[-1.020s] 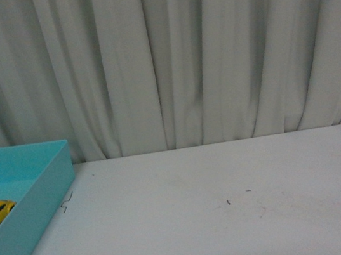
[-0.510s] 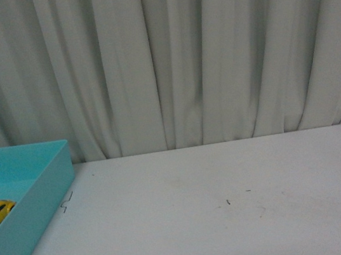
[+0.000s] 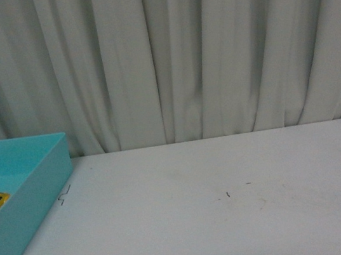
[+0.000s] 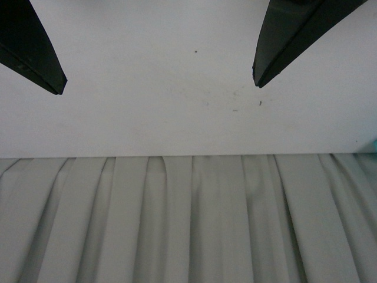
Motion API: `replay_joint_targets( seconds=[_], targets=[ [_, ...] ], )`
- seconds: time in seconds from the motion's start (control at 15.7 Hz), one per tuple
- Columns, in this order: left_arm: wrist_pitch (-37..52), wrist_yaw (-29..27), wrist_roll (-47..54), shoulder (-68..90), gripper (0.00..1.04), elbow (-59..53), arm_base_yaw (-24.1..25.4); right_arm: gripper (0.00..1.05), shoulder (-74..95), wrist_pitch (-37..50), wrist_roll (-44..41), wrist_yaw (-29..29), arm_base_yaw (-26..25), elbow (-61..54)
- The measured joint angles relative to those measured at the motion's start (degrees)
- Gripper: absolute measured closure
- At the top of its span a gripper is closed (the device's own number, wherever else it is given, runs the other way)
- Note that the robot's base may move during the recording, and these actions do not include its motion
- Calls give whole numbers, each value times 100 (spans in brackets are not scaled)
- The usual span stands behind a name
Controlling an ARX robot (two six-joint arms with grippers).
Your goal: Wind up and store yellow beetle toy
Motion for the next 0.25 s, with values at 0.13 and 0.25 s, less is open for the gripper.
replay_joint_targets(
  seconds=[0.13, 0.25],
  targets=[
    [-2, -4, -2, 0, 7, 0, 0, 7, 0, -2, 0, 0, 0, 0],
    [-9, 0, -7, 0, 7, 0, 0, 7, 0, -11, -2, 0, 0, 0]
  ],
)
